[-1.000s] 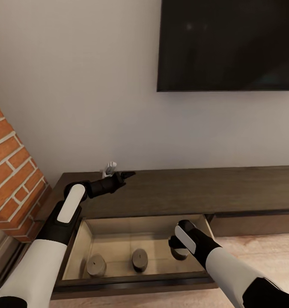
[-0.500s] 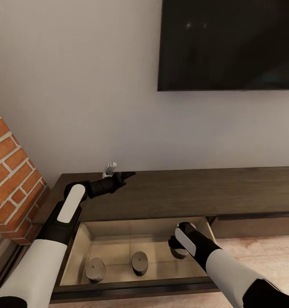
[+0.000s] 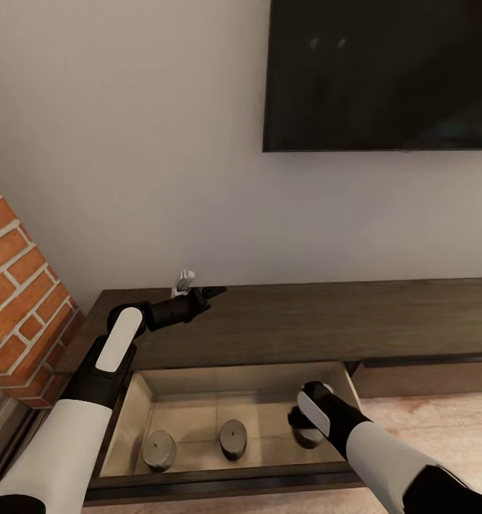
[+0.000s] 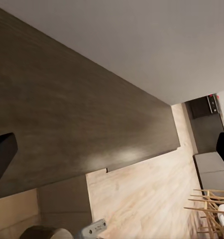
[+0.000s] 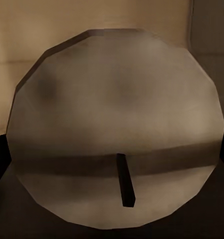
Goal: Place each of the two pumpkins and all three candles from the living room inside a cabinet in the living room (use any cabinet), then make sure every cabinet is closed, and position the cauldron so it is next to a table in the living room.
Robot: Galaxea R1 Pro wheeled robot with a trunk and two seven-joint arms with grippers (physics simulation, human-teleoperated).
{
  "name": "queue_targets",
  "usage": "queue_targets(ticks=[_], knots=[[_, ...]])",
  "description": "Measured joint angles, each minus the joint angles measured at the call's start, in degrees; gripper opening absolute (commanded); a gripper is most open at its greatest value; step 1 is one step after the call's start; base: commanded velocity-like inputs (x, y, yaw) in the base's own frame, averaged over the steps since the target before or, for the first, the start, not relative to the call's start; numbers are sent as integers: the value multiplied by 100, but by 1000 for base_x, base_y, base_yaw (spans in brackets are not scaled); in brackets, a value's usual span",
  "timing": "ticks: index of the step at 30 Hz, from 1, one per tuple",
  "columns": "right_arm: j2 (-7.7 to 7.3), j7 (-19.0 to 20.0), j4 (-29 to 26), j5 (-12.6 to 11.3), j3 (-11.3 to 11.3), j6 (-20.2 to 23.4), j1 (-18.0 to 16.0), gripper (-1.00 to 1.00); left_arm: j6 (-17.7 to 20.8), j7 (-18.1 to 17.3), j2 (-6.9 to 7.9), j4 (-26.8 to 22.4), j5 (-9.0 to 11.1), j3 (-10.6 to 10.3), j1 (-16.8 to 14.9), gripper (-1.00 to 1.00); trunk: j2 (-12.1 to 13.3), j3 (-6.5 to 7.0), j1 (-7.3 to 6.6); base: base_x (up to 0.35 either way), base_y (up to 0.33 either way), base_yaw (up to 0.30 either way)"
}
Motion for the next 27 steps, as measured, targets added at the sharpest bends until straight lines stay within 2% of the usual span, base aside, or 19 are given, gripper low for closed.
queue_targets(ticks=[3, 10, 15, 16, 19, 27], knots=[[1, 417, 252, 61, 13, -36, 1, -100, 0, 2, 0, 0, 0, -1, 0, 100, 0, 0, 0, 0, 0, 0], [0, 658, 330, 252, 4, -354, -2, -100, 0, 1, 0, 0, 0, -1, 0, 100, 0, 0, 0, 0, 0, 0], [10, 958, 572, 664, 8, -771, 4, -100, 0, 2, 0, 0, 0, -1, 0, 100, 0, 0, 0, 0, 0, 0], [12, 998, 677, 835, 12, -924, 6, -100, 0, 2, 0, 0, 0, -1, 0, 100, 0, 0, 0, 0, 0, 0], [18, 1038, 839, 1061, 9, -1183, 7, -100, 0, 2, 0, 0, 0, -1, 0, 100, 0, 0, 0, 0, 0, 0], [117, 1065, 957, 1081, 5, -1213, 3, -100, 0, 1, 0, 0, 0, -1, 0, 100, 0, 0, 0, 0, 0, 0]])
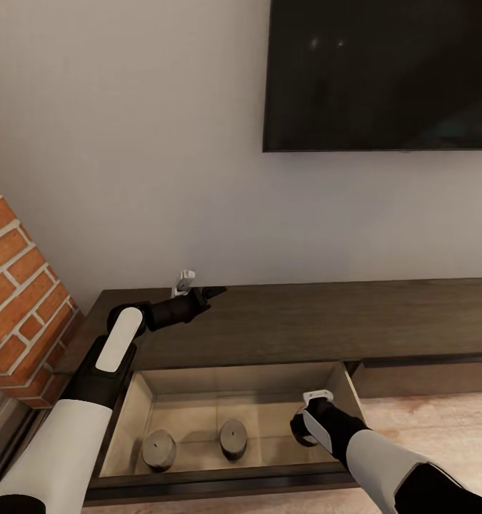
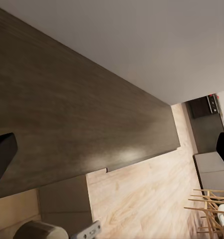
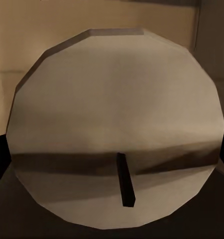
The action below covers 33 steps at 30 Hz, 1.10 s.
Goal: Place each of the two pumpkins and all three candles from the living room inside a cabinet in the living room (use any cabinet), then make sure every cabinet is closed, and position the cauldron so it is next to a table in the living room.
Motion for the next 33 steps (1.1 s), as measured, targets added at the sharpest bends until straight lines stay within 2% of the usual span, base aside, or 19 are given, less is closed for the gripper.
queue_targets(ticks=[3, 9, 16, 24, 29, 33], knots=[[16, 34, 4, -26, -8, 76, 3, -100, 0, 0, 0, 0, 0, 0, 0, 100, 0, 0, 0, 0, 0, 0], [9, 488, 171, -28, -17, 285, -1, -100, 0, 1, -1, -1, 0, 0, 0, 100, 0, 0, 0, 0, 0, 0], [4, 578, 342, -6, -33, 290, -4, -100, 0, 0, -4, 0, 0, 0, 0, 100, 0, 0, 0, 0, 0, 0], [1, 583, 352, 51, -25, 196, -5, -100, 0, -2, -9, 0, 0, 0, 2, 100, 0, 0, 0, 0, 0, 0], [4, 582, 347, 73, -3, -177, -5, -100, 0, 0, -111, 0, -6, -6, 0, 100, 0, 0, 0, 0, 0, 0], [3, 582, 337, 73, -1, -226, -4, -100, 0, 0, -129, -2, -8, -8, 0, 100, 0, 0, 0, 0, 0, 0]])
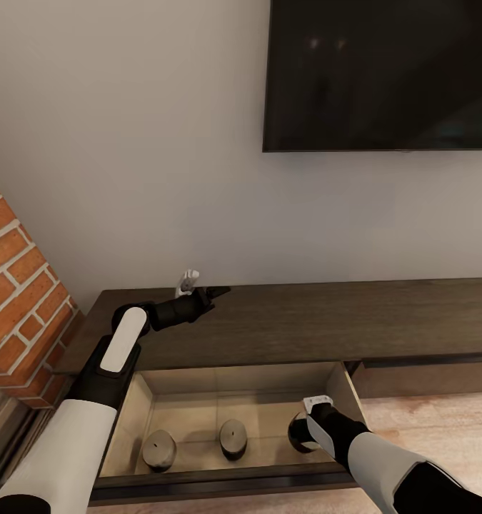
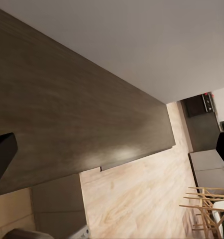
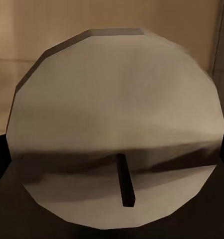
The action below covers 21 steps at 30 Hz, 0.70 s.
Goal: Place each of the two pumpkins and all three candles from the living room inside a cabinet in the living room (use any cabinet), then make sure every cabinet is closed, and position the cauldron so it is next to a table in the living room.
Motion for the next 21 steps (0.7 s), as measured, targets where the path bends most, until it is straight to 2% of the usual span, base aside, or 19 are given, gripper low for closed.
queue_targets(ticks=[21], knots=[[2, 13, -142, 3, -7, 10, -15, -100, 0, 0, -3, 5, -3, 0, 0, 100, -801, -359, 439, 0, 0, 0]])
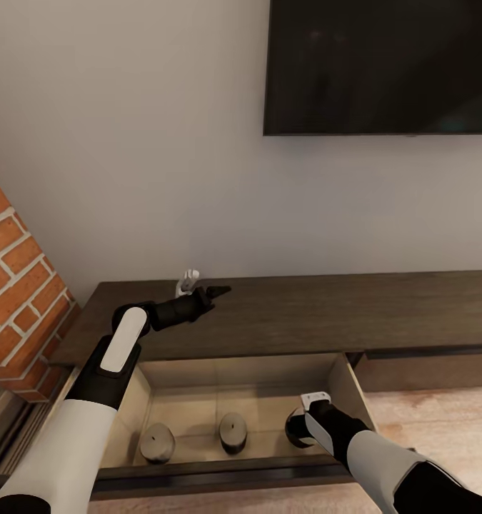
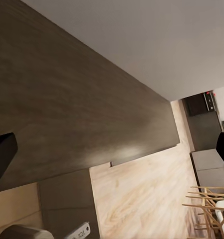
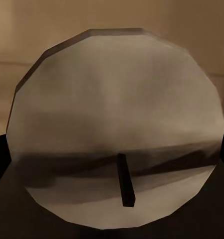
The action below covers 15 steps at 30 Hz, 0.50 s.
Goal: Place each of the two pumpkins and all three candles from the living room inside a cabinet in the living room (use any cabinet), then make sure every cabinet is closed, and position the cauldron so it is next to a table in the living room.
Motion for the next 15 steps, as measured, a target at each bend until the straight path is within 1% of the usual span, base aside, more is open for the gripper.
queue_targets(ticks=[15], knots=[[-3, -26, -28, 1, 1, 23, -2, -100, 0, 0, 0, 0, 0, 0, 0, 100, -602, -269, 330, 0, 0, 0]])
